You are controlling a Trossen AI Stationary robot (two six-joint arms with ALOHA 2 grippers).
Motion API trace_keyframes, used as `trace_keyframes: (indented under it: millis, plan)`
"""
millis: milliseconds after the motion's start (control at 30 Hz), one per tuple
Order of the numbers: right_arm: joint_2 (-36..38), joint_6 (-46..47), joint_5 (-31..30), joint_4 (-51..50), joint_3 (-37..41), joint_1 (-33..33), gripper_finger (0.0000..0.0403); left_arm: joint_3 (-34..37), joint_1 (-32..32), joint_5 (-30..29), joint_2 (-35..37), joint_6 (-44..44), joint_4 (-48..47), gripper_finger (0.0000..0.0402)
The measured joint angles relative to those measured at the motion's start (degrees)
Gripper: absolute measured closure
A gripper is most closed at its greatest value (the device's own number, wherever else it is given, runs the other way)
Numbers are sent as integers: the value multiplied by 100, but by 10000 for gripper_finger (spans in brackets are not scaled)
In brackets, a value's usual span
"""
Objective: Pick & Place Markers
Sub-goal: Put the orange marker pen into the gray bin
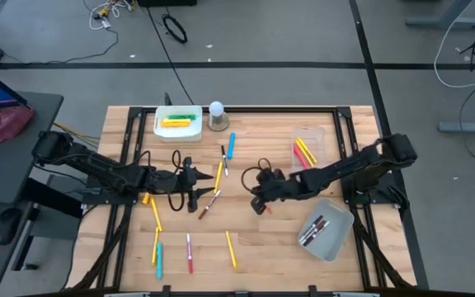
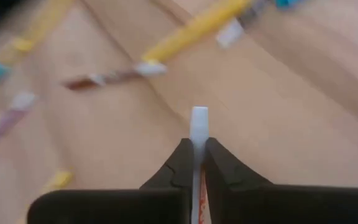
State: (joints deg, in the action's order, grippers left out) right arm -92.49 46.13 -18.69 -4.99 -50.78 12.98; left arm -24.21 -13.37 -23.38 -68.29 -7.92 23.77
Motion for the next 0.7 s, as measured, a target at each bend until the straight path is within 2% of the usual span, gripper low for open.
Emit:
trace_keyframes:
  millis: [100,200,267,400,533,700]
  plan:
    - [659,-159,-113,-21,-2,296,392,0,0,0,0,1,-2,216]
    - [1372,-127,-392,-412,-2,775,392,0,0,0,0,4,-2,216]
    - [1830,211,-646,-942,-7,1136,392,0,0,1,0,2,-3,216]
    - [2462,1717,-1020,-2681,-11,1925,393,0,0,2,0,-1,-1,216]
    - [2569,3739,-1022,-4259,-11,2626,393,0,0,2,0,-28,0,216]
    - [2175,5850,-951,-4954,-11,3106,393,0,7,1,-1,-28,0,216]
